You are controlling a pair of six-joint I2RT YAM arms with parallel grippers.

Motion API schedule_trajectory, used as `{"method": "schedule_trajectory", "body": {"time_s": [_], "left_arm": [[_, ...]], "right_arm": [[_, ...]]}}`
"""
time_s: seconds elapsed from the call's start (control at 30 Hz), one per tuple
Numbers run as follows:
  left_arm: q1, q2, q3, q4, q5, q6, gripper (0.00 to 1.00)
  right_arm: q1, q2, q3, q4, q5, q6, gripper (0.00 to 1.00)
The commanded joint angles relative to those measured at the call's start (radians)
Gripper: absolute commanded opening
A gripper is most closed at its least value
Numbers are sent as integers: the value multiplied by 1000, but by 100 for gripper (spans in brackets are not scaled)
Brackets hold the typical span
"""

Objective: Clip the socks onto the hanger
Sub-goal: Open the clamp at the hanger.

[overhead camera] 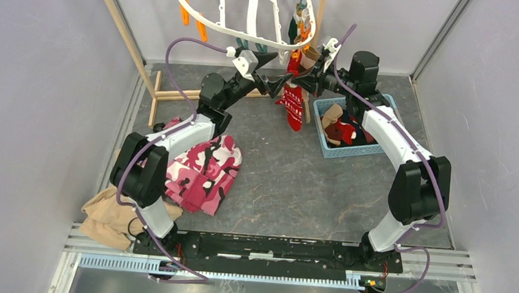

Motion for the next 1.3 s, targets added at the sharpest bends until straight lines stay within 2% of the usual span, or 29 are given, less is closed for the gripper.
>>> {"method": "schedule_trajectory", "body": {"time_s": [0.0, 0.17, 0.67, 1.27], "left_arm": [[1, 23, 71, -33, -68, 82, 83], [2, 50, 102, -40, -116, 87, 83], [8, 102, 155, -36, -142, 45, 83], [76, 158, 171, 103, 33, -163, 81]], "right_arm": [[-3, 0, -3, 37, -17, -9, 8], [-5, -3, -7, 40, -18, -9, 9], [-13, -5, -10, 53, -25, -3, 9], [-13, -3, -7, 60, -24, 6, 9]]}}
